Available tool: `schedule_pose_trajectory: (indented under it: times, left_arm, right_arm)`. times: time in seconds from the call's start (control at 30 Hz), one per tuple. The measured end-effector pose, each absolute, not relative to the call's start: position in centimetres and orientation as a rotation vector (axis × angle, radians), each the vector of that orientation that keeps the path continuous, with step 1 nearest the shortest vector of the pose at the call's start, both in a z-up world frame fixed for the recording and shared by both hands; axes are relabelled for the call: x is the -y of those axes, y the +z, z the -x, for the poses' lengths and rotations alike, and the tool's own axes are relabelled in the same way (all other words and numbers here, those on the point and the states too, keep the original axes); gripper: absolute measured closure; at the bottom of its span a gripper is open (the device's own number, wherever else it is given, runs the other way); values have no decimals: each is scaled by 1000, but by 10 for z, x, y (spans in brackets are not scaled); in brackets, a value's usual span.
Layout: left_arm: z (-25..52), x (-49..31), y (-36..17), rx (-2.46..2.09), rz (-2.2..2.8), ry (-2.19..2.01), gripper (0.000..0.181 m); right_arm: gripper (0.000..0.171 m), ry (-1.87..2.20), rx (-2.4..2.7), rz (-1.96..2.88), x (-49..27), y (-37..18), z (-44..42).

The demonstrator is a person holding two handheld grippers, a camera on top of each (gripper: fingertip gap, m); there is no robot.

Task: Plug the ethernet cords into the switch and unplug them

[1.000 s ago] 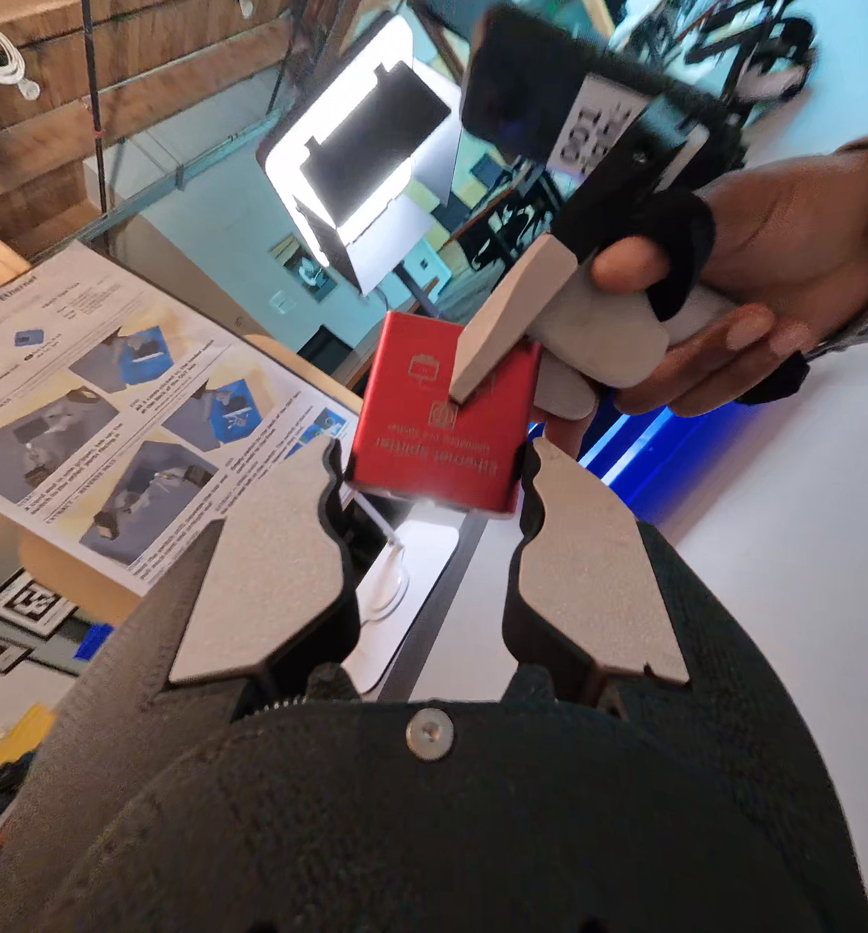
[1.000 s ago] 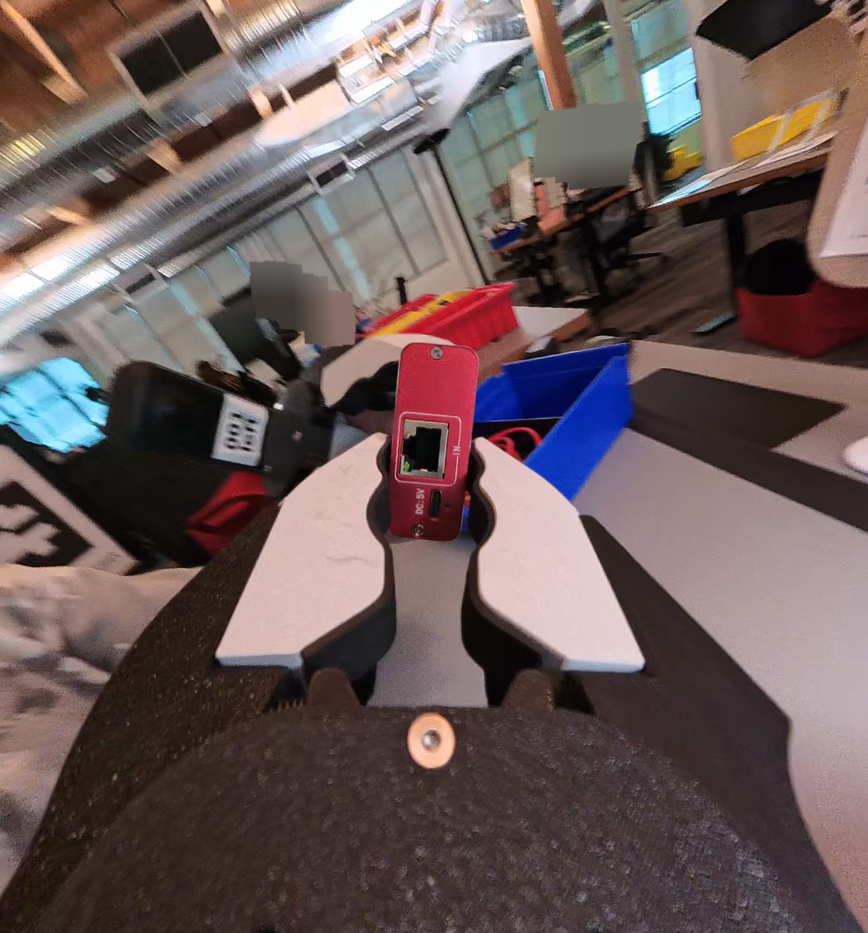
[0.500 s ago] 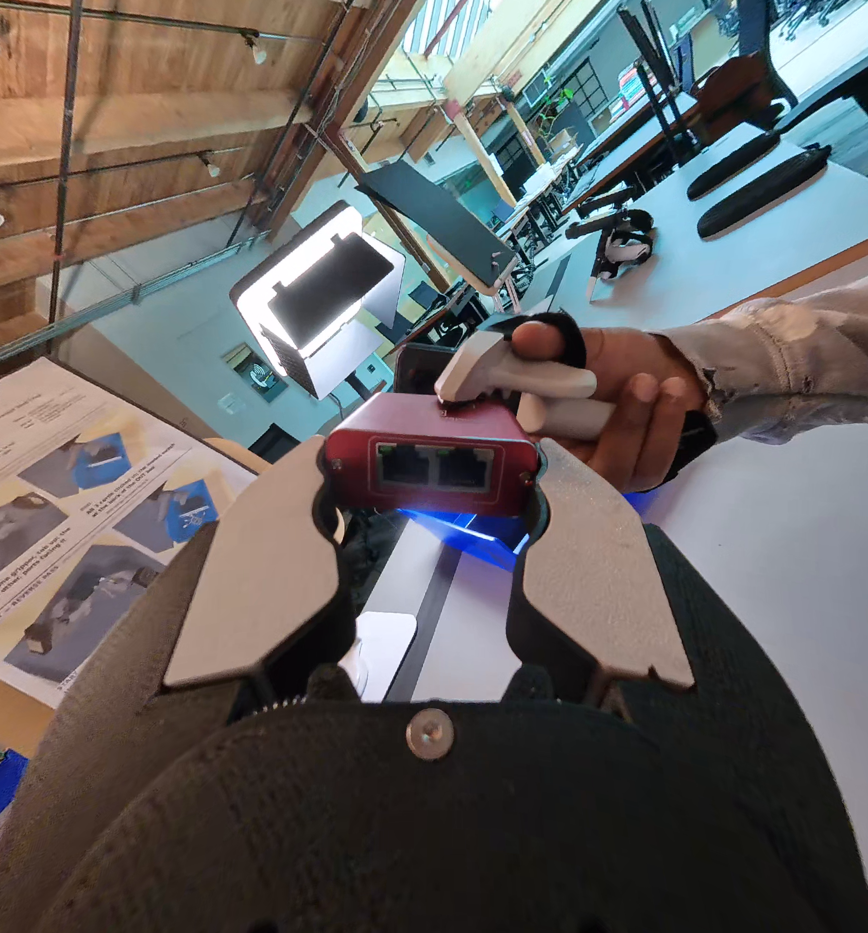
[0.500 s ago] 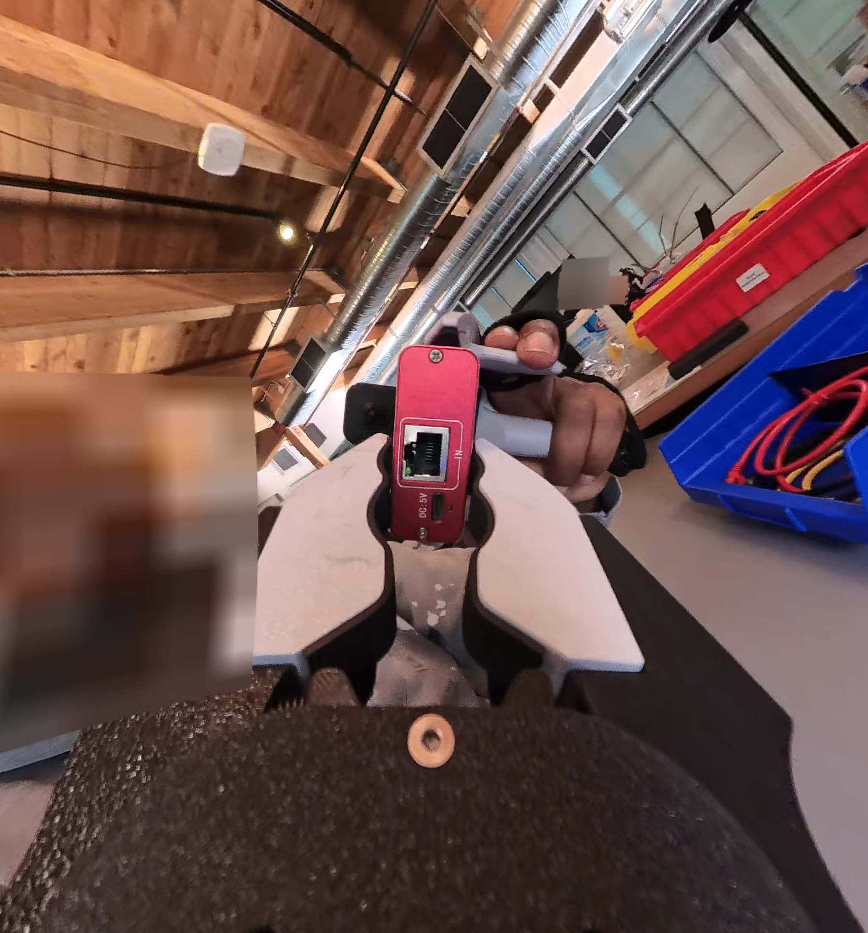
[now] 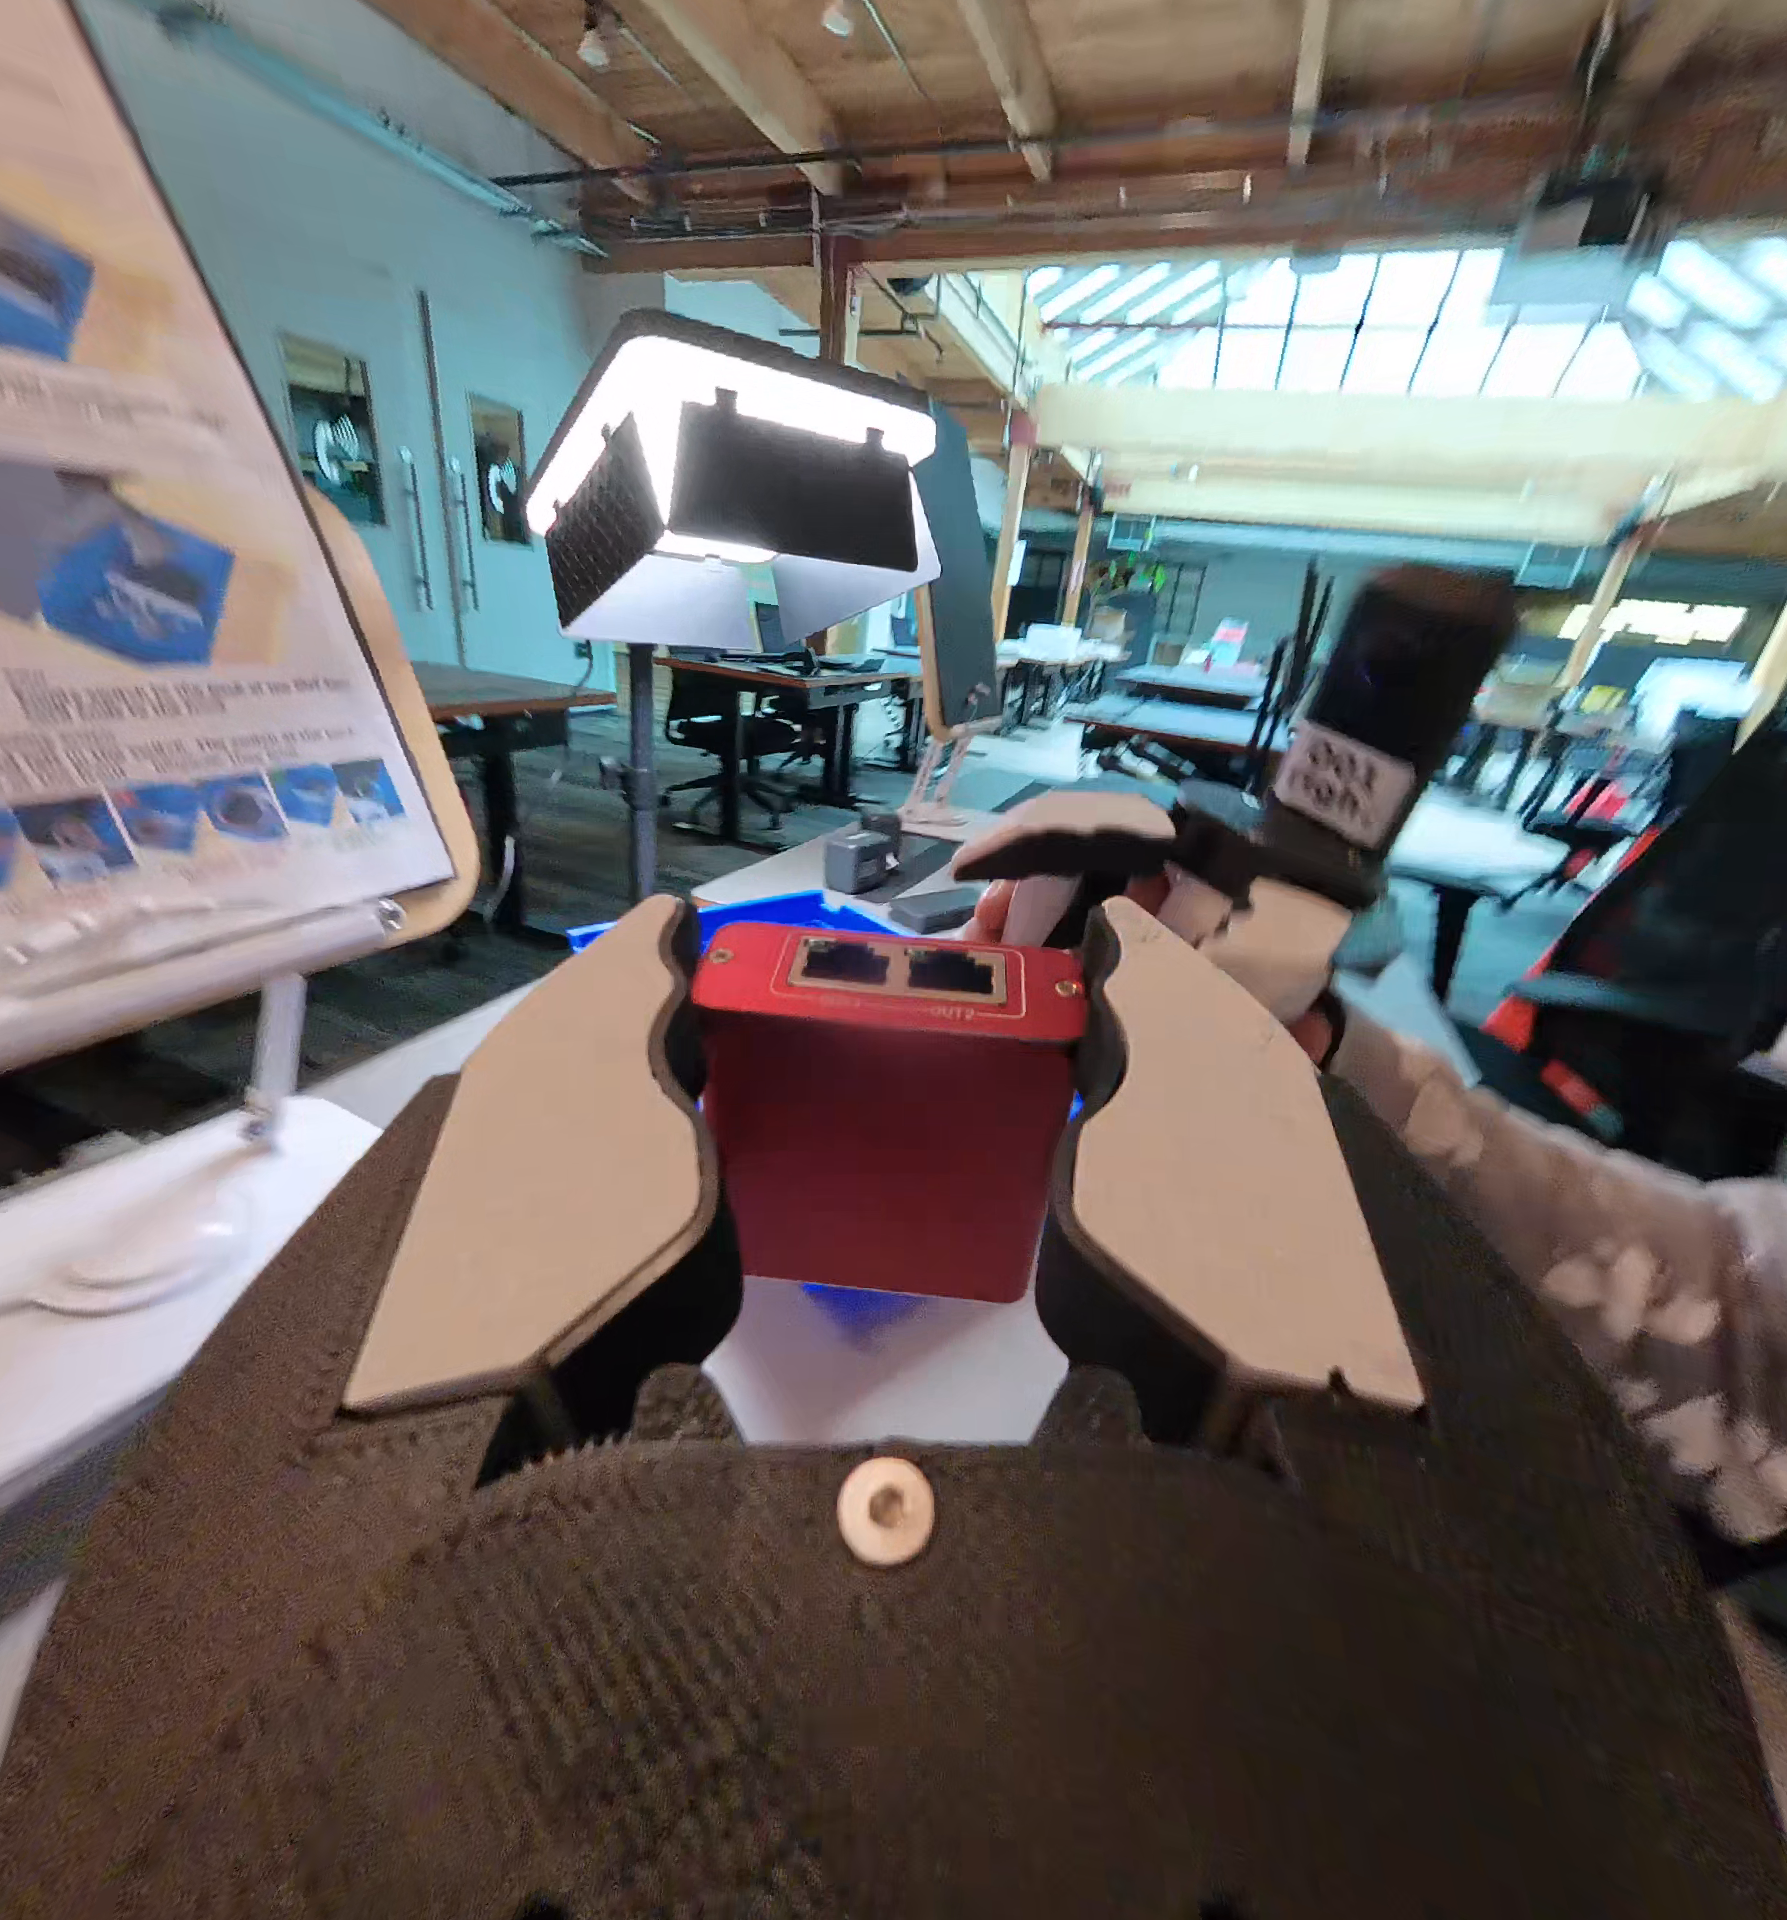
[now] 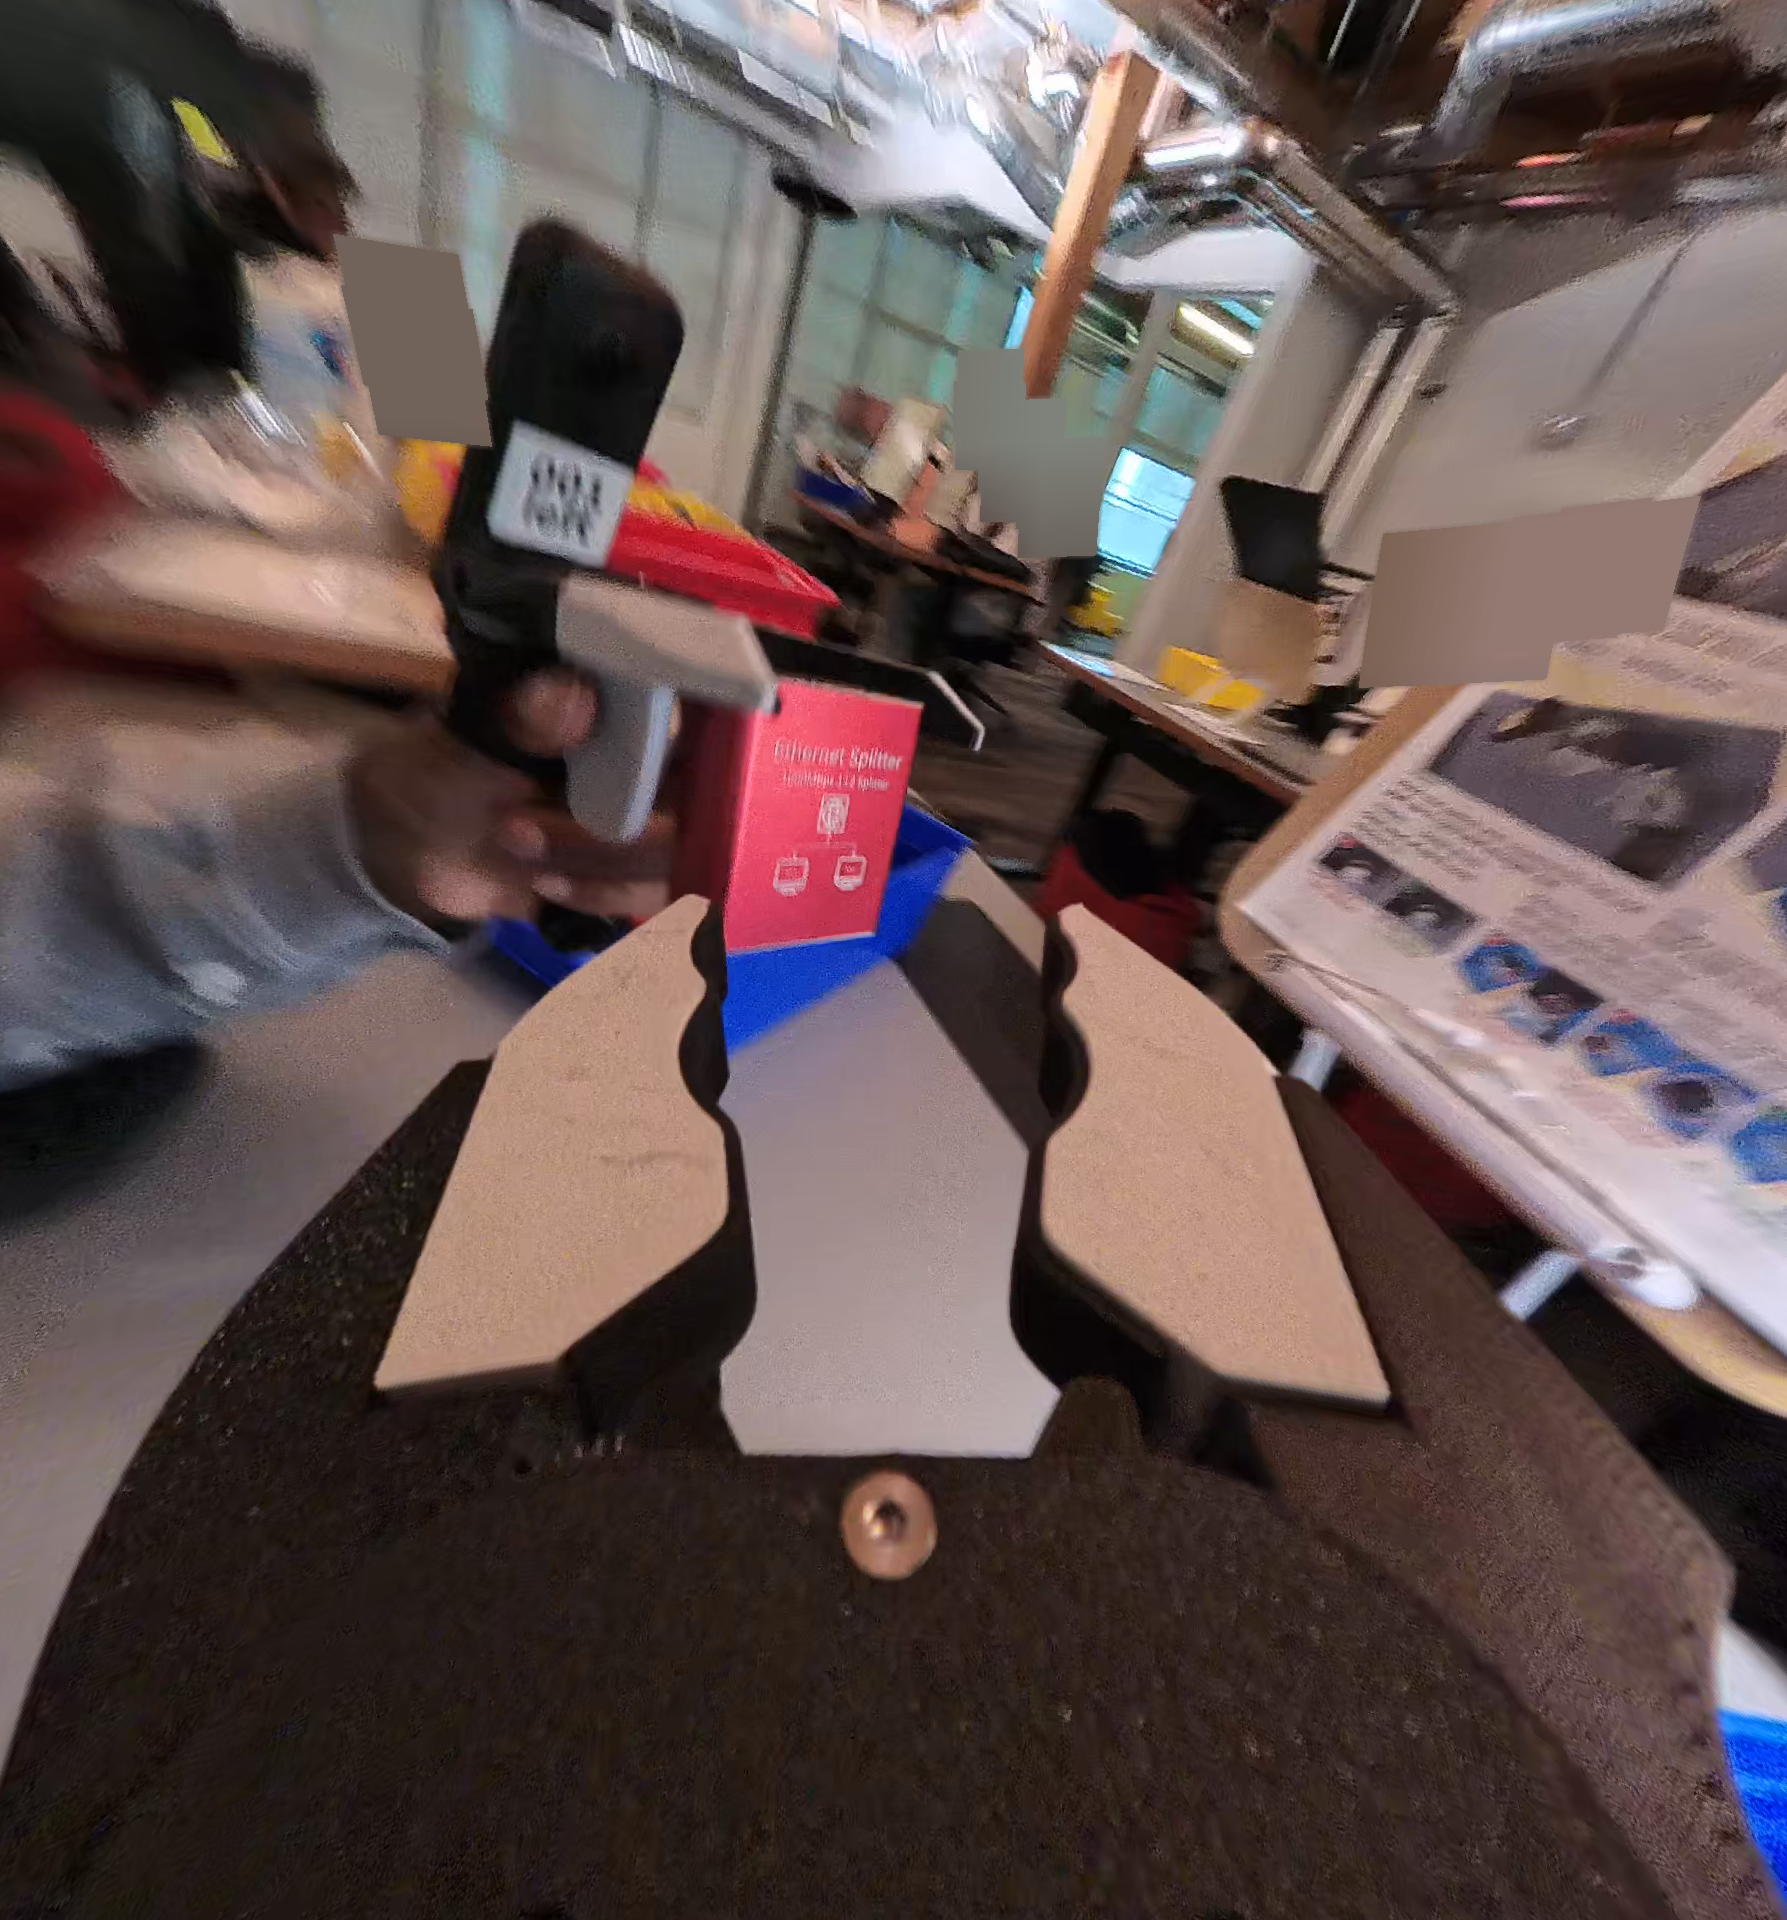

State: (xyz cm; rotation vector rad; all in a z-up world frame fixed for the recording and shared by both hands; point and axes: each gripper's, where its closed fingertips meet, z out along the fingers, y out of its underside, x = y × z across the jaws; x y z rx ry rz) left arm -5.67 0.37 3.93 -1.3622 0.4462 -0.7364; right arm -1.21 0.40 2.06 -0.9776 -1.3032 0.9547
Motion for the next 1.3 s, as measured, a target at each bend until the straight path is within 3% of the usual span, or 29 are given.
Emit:
schedule_pose_trajectory:
  times: [0.27, 0.43, 0.57, 0.87, 1.17, 1.27, 1.3]
  left_arm:
    - [55, -23, 18, -261, 1389, -916, 110]
    - [53, -23, 21, -175, 1354, -1125, 111]
    - [44, -20, 15, -209, 1405, -1237, 111]
    - [24, -13, 2, -321, 1562, -1270, 111]
    - [19, 14, 12, -676, 1512, -1004, 120]
    - [3, 27, 10, -806, 1486, -948, 133]
    - [-2, 31, 7, -861, 1477, -921, 146]
  right_arm:
    - [105, 576, 1209, 950, -4, -22, 65]
    - [145, 354, 1118, 796, -4, -5, 53]
    - [139, 368, 1170, 794, -9, 0, 45]
    - [144, 287, 1329, 722, -8, -6, 36]
    - [144, 1319, 1401, 952, 15, 13, 1]
    - [144, 1441, 1432, 902, 26, 12, -1]
    - [144, 1485, 1444, 889, 31, 12, -2]
